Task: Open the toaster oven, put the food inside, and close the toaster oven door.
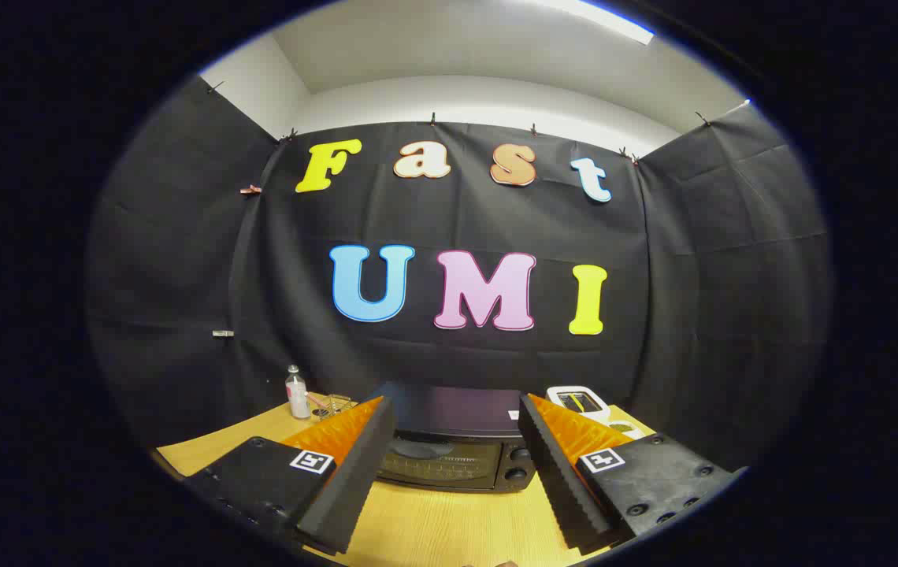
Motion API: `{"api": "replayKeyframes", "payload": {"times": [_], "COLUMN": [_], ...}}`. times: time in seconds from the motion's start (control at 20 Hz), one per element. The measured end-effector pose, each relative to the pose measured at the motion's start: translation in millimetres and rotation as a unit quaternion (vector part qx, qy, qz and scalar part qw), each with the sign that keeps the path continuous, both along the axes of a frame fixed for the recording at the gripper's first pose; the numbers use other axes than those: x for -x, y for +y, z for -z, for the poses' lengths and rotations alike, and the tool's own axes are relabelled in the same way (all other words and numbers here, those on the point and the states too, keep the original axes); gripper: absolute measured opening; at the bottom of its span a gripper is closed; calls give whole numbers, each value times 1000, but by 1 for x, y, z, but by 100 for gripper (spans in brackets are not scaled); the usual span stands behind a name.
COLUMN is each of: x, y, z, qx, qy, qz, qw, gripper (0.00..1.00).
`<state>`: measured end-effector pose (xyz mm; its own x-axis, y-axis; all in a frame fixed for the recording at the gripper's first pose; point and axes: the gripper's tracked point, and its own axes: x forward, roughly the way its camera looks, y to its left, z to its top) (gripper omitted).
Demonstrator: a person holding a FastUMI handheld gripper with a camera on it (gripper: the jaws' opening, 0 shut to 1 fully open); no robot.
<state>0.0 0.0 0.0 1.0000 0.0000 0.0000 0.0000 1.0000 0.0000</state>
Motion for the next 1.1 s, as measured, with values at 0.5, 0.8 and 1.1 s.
{"api": "replayKeyframes", "payload": {"times": [0.5, 0.8, 1.1], "x": [-7, -15, -23], "y": [13, 10, 5], "z": [16, 23, 26], "qx": [15, 17, 26], "qy": [16, 28, 32], "qz": [-16, -16, -16], "qw": [1000, 999, 999], "gripper": [97, 97, 97]}}
